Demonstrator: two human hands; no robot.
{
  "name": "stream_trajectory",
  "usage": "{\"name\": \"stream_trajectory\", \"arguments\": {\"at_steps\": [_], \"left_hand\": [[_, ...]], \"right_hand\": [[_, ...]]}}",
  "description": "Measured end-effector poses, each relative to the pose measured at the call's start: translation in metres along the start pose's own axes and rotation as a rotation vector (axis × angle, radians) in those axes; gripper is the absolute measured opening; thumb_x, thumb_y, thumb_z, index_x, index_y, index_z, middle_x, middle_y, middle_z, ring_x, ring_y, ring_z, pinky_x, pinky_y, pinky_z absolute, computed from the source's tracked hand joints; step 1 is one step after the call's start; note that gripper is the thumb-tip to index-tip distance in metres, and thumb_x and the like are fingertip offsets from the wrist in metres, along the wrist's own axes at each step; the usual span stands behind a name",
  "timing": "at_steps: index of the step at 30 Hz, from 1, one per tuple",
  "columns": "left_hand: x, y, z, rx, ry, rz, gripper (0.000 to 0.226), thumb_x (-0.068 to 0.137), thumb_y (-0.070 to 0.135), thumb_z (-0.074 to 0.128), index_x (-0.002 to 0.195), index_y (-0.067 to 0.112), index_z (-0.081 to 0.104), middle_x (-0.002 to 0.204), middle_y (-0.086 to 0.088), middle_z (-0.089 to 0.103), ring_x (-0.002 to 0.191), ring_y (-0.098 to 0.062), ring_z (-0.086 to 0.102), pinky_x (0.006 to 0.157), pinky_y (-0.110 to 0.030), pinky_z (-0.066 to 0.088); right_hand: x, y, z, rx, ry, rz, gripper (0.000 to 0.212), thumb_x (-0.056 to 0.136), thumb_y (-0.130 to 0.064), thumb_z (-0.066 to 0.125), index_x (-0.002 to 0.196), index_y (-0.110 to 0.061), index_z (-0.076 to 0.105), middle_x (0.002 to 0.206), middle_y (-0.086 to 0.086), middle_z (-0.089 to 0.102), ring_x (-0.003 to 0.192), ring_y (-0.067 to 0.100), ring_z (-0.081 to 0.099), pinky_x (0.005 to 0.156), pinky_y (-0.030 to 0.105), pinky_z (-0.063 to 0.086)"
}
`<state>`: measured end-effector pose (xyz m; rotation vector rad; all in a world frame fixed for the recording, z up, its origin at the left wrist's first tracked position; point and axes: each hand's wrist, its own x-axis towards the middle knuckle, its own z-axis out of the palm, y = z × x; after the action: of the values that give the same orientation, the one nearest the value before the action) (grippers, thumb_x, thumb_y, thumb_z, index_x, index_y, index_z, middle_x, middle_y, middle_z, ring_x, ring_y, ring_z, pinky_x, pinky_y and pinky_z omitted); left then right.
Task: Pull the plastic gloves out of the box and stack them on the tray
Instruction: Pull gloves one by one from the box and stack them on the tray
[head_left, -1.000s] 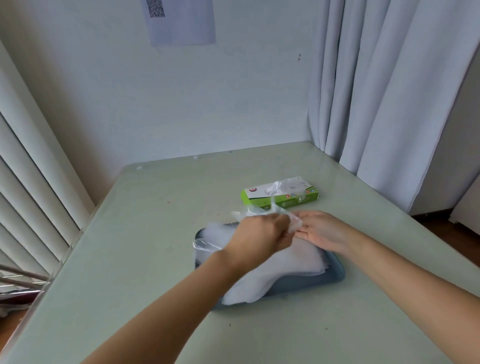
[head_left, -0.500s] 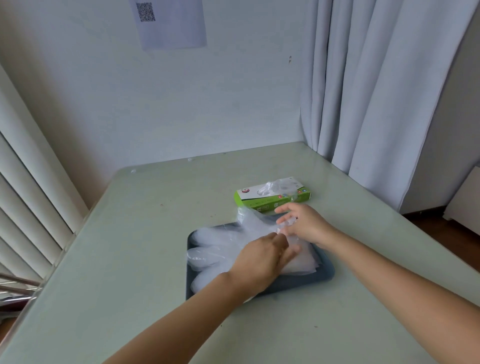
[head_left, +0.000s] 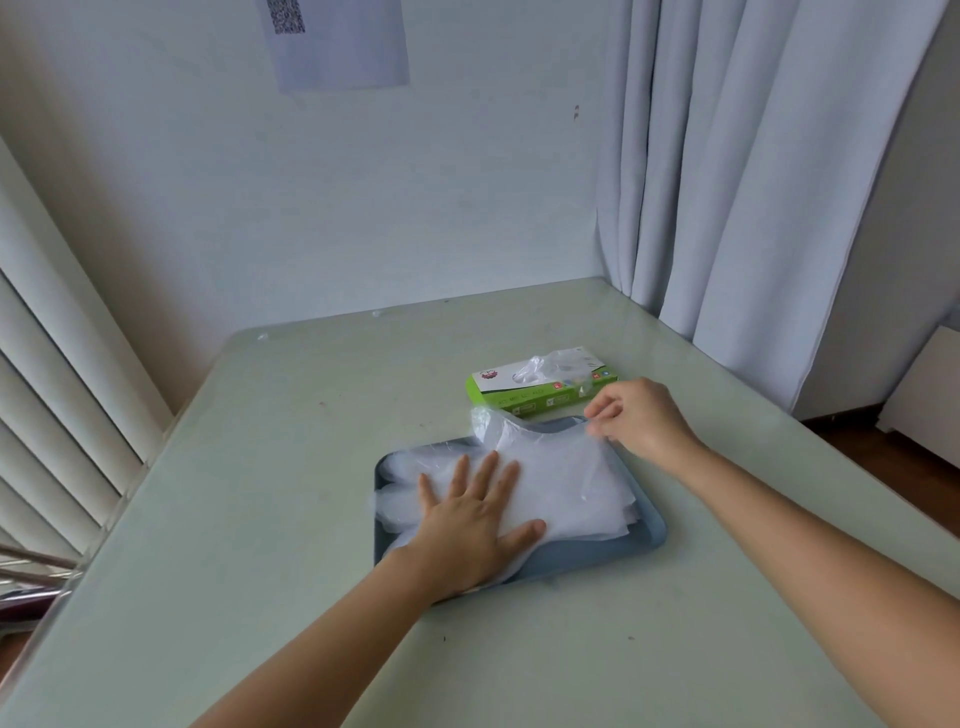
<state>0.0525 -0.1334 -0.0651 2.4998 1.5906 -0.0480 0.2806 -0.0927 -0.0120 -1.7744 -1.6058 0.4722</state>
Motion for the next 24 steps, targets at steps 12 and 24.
{"name": "stream_trajectory", "arguments": {"at_steps": [12,24], "left_hand": [[0.001,-0.008,-0.020,-0.028,0.023,-0.042,0.061,0.102,0.044,0.018,0.153,0.017,-0.003,0.161,-0.003,-0.008,0.147,-0.021,-0.010,0.116,-0.046,-0.006],[-0.009,-0.008,-0.017,-0.023,-0.168,-0.131,0.093,0.081,0.080,0.026,0.150,0.034,-0.016,0.158,0.007,-0.021,0.145,-0.026,-0.019,0.111,-0.063,-0.006]], "right_hand": [[-0.055,-0.003,0.036,-0.470,-0.647,-0.412,0.061,0.096,-0.055,0.036,0.150,-0.042,0.012,0.161,-0.006,-0.007,0.147,0.014,-0.013,0.118,0.031,-0.004],[-0.046,-0.012,-0.002,-0.536,-0.748,-0.246,0.078,0.085,-0.060,0.056,0.150,-0.036,0.020,0.160,-0.003,0.012,0.146,0.015,0.014,0.116,0.027,0.016]]}}
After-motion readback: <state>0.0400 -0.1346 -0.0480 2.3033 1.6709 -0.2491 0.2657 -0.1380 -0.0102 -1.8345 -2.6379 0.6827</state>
